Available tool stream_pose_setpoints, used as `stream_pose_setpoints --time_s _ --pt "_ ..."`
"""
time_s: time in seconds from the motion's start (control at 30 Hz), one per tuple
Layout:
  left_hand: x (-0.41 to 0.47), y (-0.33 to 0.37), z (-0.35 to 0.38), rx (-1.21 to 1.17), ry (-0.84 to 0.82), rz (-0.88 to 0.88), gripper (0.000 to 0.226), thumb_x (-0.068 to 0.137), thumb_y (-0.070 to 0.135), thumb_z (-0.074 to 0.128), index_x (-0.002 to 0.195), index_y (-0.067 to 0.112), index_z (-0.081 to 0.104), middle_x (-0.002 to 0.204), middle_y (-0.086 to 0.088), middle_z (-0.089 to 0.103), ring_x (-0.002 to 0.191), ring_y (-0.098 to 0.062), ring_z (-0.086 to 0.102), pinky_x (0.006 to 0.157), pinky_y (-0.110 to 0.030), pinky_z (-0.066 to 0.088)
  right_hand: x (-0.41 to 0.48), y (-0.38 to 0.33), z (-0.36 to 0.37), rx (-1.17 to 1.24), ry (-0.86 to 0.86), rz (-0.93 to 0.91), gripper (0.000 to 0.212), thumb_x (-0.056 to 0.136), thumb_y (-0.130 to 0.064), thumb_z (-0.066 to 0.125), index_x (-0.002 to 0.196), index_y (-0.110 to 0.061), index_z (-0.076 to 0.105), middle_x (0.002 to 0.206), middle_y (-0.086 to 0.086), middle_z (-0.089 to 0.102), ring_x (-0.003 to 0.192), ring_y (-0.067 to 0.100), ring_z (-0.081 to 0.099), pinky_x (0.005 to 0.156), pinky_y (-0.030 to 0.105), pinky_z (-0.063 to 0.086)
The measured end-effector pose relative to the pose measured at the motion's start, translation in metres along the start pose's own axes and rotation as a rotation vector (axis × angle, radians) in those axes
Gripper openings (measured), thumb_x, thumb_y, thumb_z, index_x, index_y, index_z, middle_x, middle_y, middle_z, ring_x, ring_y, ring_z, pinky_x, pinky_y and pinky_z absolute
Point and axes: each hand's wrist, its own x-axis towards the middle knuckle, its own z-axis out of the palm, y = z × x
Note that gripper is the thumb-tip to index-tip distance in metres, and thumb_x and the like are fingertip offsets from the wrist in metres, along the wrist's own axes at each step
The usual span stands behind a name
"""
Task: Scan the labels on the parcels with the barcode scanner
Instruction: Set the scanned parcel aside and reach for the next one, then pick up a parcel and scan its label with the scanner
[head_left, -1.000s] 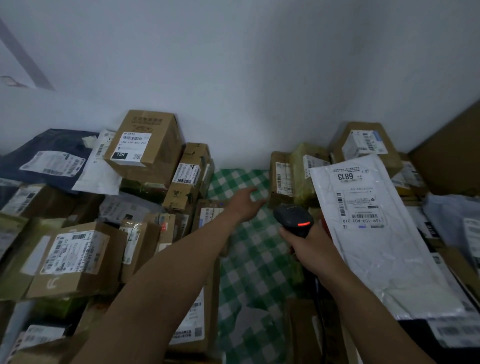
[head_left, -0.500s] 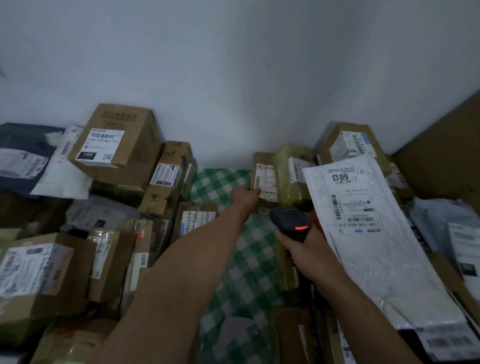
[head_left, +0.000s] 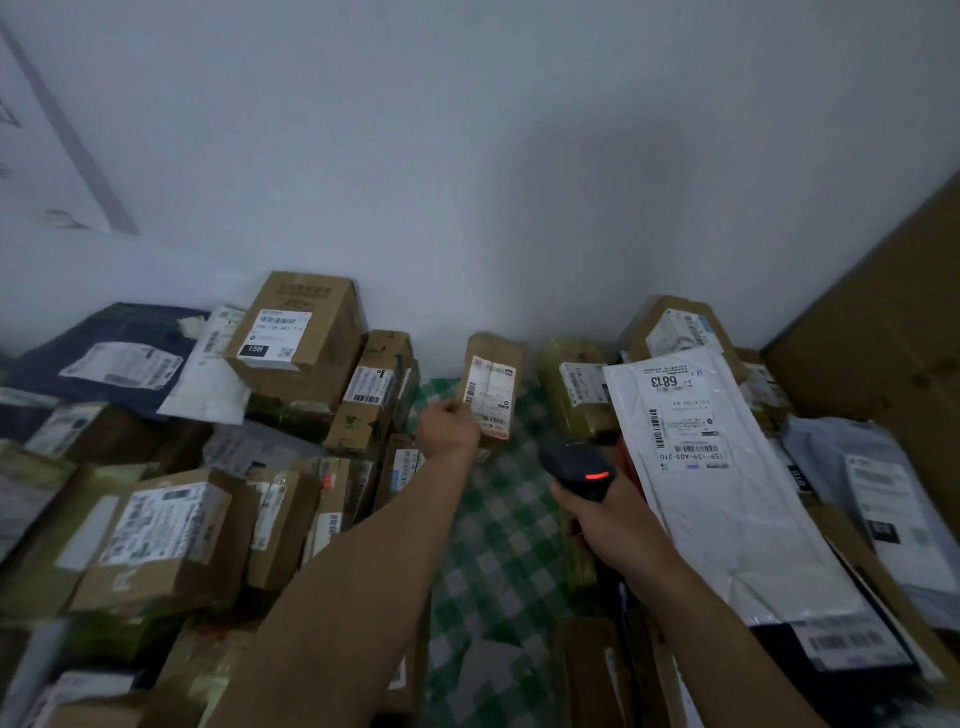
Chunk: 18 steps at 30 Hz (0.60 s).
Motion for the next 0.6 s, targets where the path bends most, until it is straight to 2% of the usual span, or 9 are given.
stream_pose_setpoints --time_s 0.07,0.13,0.23,0.33,0.43,0.5,0.6 --pt "-0.022 0.009 -0.014 -0.136 0.044 -0.008 0.014 0.101 0.018 0.062 0.094 0.024 0.071 0.114 -0.004 0.073 0.081 -0.01 0.065 0.059 -0.015 0.048 -0.009 -0.003 -0.002 0.015 0.011 -0.017 0.038 0.094 -0.032 0.073 0.129 -0.029 0.059 0.103 -0.002 0.072 0.079 0.009 0.071 0.064 0.02 0.05" --pt "-0.048 0.015 -0.03 -0.269 0.035 0.001 0.021 0.1 0.016 0.063 0.085 0.03 0.069 0.11 -0.001 0.075 0.086 -0.01 0.069 0.069 -0.019 0.055 -0.019 -0.005 -0.003 0.059 0.029 -0.029 0.04 0.094 -0.033 0.074 0.13 -0.03 0.058 0.104 -0.006 0.071 0.079 0.008 0.071 0.069 0.022 0.054" --pt "-0.096 0.014 -0.061 -0.445 -0.051 -0.007 0.016 0.099 0.017 0.065 0.097 0.029 0.075 0.104 0.005 0.078 0.096 -0.009 0.073 0.081 -0.024 0.058 -0.037 -0.007 -0.005 0.127 0.117 -0.034 0.041 0.091 -0.039 0.076 0.128 -0.034 0.06 0.111 -0.01 0.069 0.1 0.015 0.068 0.097 0.041 0.054" --pt "-0.149 0.007 -0.093 -0.584 -0.123 -0.016 0.017 0.099 0.014 0.065 0.101 0.028 0.076 0.1 0.006 0.079 0.097 -0.01 0.075 0.09 -0.032 0.058 -0.06 -0.013 -0.003 0.265 0.196 -0.085 0.049 0.088 -0.046 0.077 0.133 -0.037 0.059 0.122 -0.009 0.068 0.112 0.016 0.064 0.104 0.044 0.051" --pt "-0.197 0.003 -0.117 -0.726 -0.186 0.005 0.019 0.1 0.007 0.063 0.103 0.021 0.075 0.103 0.0 0.079 0.1 -0.014 0.075 0.092 -0.033 0.056 -0.088 -0.017 0.007 0.323 0.24 -0.148 0.061 0.084 -0.052 0.079 0.139 -0.037 0.056 0.132 -0.013 0.064 0.123 0.014 0.059 0.112 0.046 0.046" --pt "-0.221 0.001 -0.127 -0.753 -0.213 0.027 0.018 0.099 0.007 0.063 0.105 0.021 0.074 0.104 0.001 0.079 0.101 -0.012 0.074 0.092 -0.03 0.056 -0.104 -0.018 0.014 0.358 0.257 -0.199 0.074 0.077 -0.061 0.081 0.142 -0.035 0.056 0.135 -0.013 0.064 0.124 0.011 0.06 0.111 0.044 0.047" --pt "-0.251 -0.003 -0.138 -0.756 -0.243 0.054 0.019 0.097 0.007 0.065 0.102 0.023 0.073 0.101 0.003 0.079 0.099 -0.011 0.075 0.083 -0.021 0.058 -0.132 -0.016 0.021 0.502 0.167 -0.232 0.075 0.067 -0.051 0.087 0.135 -0.029 0.063 0.124 -0.007 0.073 0.114 0.011 0.069 0.094 0.036 0.058"
